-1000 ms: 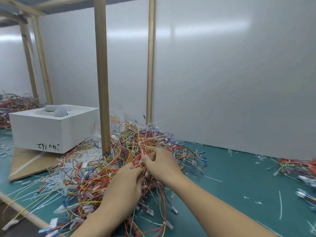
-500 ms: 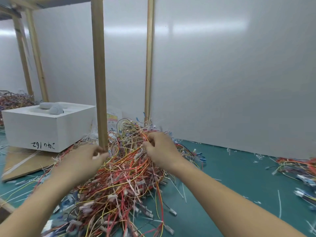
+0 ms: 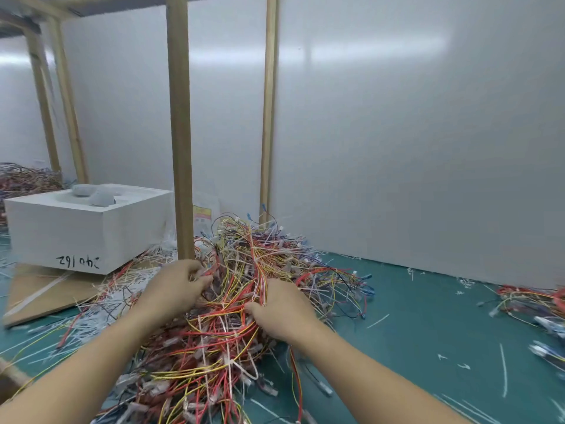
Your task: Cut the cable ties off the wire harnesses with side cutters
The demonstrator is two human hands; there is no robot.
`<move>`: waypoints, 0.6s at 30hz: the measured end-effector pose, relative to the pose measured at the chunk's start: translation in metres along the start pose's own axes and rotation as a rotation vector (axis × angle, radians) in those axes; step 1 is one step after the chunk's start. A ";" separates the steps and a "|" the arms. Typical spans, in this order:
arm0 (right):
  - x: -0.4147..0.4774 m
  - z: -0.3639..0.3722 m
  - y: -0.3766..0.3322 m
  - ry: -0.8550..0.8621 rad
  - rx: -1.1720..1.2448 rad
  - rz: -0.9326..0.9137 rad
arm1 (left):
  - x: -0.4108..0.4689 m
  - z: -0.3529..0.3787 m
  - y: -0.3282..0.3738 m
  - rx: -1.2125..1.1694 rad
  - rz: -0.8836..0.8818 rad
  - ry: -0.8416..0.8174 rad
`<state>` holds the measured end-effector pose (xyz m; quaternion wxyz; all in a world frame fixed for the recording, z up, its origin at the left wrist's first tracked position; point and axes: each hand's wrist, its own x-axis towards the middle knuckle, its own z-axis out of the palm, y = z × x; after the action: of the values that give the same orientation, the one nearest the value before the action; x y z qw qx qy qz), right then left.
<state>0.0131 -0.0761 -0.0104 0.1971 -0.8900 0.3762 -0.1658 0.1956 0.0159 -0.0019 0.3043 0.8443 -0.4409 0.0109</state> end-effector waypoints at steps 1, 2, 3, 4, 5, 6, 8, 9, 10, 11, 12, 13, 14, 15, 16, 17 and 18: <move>0.003 0.000 -0.001 -0.015 0.044 0.010 | 0.001 -0.001 0.003 -0.054 0.017 0.055; 0.006 -0.001 -0.002 -0.025 0.089 0.019 | 0.001 -0.003 0.007 -0.111 0.034 0.109; 0.008 -0.002 -0.003 -0.032 0.124 0.025 | 0.002 -0.006 0.010 -0.161 0.051 0.152; 0.011 -0.002 -0.003 -0.033 0.147 0.024 | 0.003 -0.010 0.013 -0.198 0.069 0.193; 0.013 -0.002 -0.003 -0.028 0.158 0.021 | 0.003 -0.014 0.016 -0.223 0.082 0.227; 0.015 0.000 -0.002 -0.021 0.167 0.015 | 0.003 -0.018 0.019 -0.243 0.095 0.248; 0.017 0.004 0.000 -0.024 0.172 0.001 | 0.001 -0.022 0.024 -0.238 0.113 0.224; 0.016 0.005 0.000 -0.040 0.166 0.001 | 0.000 -0.022 0.026 -0.177 0.124 0.178; 0.015 0.006 0.001 -0.055 0.151 -0.007 | -0.002 -0.022 0.027 -0.064 0.142 0.114; 0.014 0.006 0.002 -0.065 0.124 -0.015 | -0.004 -0.023 0.029 0.077 0.153 0.041; 0.013 0.006 0.002 -0.064 0.087 -0.035 | -0.007 -0.024 0.031 0.208 0.152 -0.018; 0.011 0.003 0.002 -0.066 0.053 -0.051 | -0.010 -0.024 0.033 0.311 0.137 -0.040; 0.009 0.000 0.002 -0.059 0.020 -0.068 | -0.015 -0.024 0.035 0.369 0.132 -0.003; 0.006 -0.005 0.000 -0.052 -0.013 -0.084 | -0.019 -0.023 0.038 0.387 0.152 0.085; 0.003 -0.008 -0.002 -0.040 -0.050 -0.100 | -0.022 -0.022 0.040 0.357 0.212 0.199; -0.001 -0.013 -0.006 -0.027 -0.106 -0.117 | -0.026 -0.022 0.046 0.300 0.284 0.262; -0.005 -0.018 -0.008 -0.002 -0.163 -0.138 | -0.027 -0.021 0.050 0.213 0.345 0.278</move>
<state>0.0072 -0.0712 0.0083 0.1125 -0.9270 0.3262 -0.1468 0.1465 0.0255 0.0325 0.2651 0.7742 -0.5288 0.2250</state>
